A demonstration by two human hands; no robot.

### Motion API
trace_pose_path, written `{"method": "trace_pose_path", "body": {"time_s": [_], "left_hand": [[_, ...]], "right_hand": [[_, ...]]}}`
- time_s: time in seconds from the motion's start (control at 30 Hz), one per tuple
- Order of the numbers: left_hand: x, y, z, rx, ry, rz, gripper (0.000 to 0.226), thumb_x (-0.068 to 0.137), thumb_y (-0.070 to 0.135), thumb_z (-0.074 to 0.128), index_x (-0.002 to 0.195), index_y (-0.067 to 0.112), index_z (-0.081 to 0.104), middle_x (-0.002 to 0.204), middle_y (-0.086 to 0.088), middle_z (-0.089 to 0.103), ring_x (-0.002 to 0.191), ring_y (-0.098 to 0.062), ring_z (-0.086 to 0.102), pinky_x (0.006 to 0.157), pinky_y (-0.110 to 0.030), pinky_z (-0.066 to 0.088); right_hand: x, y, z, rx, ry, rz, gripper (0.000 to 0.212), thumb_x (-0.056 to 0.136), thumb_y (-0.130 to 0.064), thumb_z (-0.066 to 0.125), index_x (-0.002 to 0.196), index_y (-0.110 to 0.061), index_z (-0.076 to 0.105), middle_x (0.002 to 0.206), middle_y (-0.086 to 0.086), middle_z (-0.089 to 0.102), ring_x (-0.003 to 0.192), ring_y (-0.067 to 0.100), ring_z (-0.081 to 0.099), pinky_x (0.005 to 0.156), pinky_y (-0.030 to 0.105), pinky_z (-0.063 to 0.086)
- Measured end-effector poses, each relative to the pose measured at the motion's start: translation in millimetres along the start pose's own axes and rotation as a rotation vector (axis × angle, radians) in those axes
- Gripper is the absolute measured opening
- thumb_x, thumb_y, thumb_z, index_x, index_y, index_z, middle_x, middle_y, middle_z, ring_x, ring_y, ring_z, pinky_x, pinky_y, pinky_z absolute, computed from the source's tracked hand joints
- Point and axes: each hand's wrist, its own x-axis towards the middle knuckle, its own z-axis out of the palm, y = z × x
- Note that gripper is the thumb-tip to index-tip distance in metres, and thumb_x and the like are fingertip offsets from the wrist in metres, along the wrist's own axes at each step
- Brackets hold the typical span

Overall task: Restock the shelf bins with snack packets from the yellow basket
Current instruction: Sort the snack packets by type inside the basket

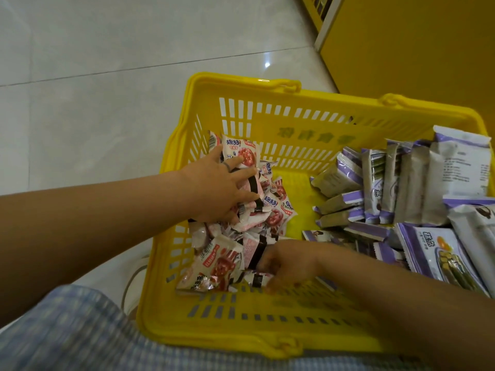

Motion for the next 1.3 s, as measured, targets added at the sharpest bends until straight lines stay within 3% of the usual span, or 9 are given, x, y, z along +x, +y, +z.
{"method": "trace_pose_path", "body": {"time_s": [0.17,0.3,0.5,0.67,0.83,0.93,1.03,1.13,1.3], "left_hand": [[-3,0,0,-0.009,0.021,0.005,0.064,0.094,0.063,0.022,0.15,0.04,0.001,0.159,-0.008,-0.016,0.146,-0.036,-0.002,0.113,-0.06,-0.001],[-3,0,-1,-0.032,0.032,0.01,0.062,0.096,0.061,0.024,0.151,0.04,0.005,0.16,-0.008,-0.011,0.146,-0.034,0.001,0.113,-0.06,-0.001],[-20,-1,-7,-0.104,0.057,-0.013,0.051,0.098,0.051,0.036,0.143,0.03,0.036,0.154,-0.008,0.027,0.143,-0.029,0.02,0.114,-0.061,0.006],[-30,-9,-24,-0.073,0.269,-0.083,0.024,0.098,0.032,0.039,0.114,0.024,0.056,0.119,0.001,0.058,0.107,-0.023,0.057,0.097,-0.04,0.036],[-25,-13,-24,-0.132,0.518,-0.175,0.031,0.098,0.034,0.034,0.124,0.021,0.045,0.127,-0.003,0.048,0.115,-0.025,0.048,0.092,-0.037,0.036],[-19,-12,-16,-0.149,0.426,-0.216,0.048,0.099,0.039,0.032,0.142,0.019,0.023,0.152,-0.01,0.024,0.137,-0.032,0.028,0.111,-0.048,0.025],[-16,-14,-10,-0.08,0.215,-0.208,0.066,0.097,0.055,0.03,0.15,0.021,0.01,0.159,-0.014,0.007,0.144,-0.035,0.017,0.115,-0.056,0.004],[-10,-14,-11,0.007,0.044,-0.201,0.07,0.094,0.063,0.03,0.151,0.025,0.015,0.16,-0.013,0.007,0.146,-0.034,0.009,0.112,-0.059,-0.008],[-11,-12,-13,0.063,-0.026,-0.236,0.074,0.093,0.066,0.027,0.152,0.03,-0.001,0.16,-0.013,-0.007,0.145,-0.039,-0.007,0.11,-0.06,-0.013]], "right_hand": [[-8,-1,-5,-0.177,0.186,-0.065,0.027,0.088,-0.006,0.061,0.114,-0.009,0.068,0.112,0.009,0.066,0.093,0.022,0.061,0.079,0.029,0.052],[-49,-3,-61,-0.167,0.248,0.01,0.006,0.087,-0.015,0.064,0.09,-0.019,0.068,0.083,-0.003,0.066,0.072,0.012,0.062,0.064,0.022,0.049],[-66,-7,-108,0.212,0.951,-0.181,0.009,0.086,-0.016,0.068,0.094,-0.02,0.066,0.1,-0.001,0.067,0.087,0.017,0.065,0.071,0.034,0.053],[-11,-22,-78,0.494,0.847,-0.433,0.034,0.093,-0.008,0.059,0.124,-0.023,0.059,0.133,-0.012,0.049,0.126,0.006,0.046,0.097,0.022,0.045],[6,-31,-77,0.595,0.873,-0.515,0.041,0.093,-0.003,0.056,0.13,-0.02,0.052,0.121,-0.009,0.057,0.101,-0.009,0.053,0.085,0.012,0.048],[6,-38,-81,0.509,0.79,-0.548,0.039,0.095,-0.003,0.051,0.131,-0.018,0.05,0.122,-0.002,0.06,0.109,0.007,0.058,0.088,0.026,0.052],[0,-20,-84,0.588,0.884,-0.515,0.045,0.093,-0.008,0.058,0.132,-0.028,0.05,0.132,-0.013,0.051,0.119,0.0,0.048,0.084,0.006,0.042],[-2,1,-71,0.492,0.693,-0.399,0.076,0.086,-0.007,0.067,0.147,-0.03,0.029,0.152,-0.009,0.028,0.123,0.0,0.038,0.085,0.006,0.042],[12,-4,-61,0.204,0.735,-0.341,0.087,0.086,-0.021,0.07,0.153,-0.028,0.015,0.16,-0.003,0.014,0.147,0.014,0.012,0.118,0.036,0.022]]}}
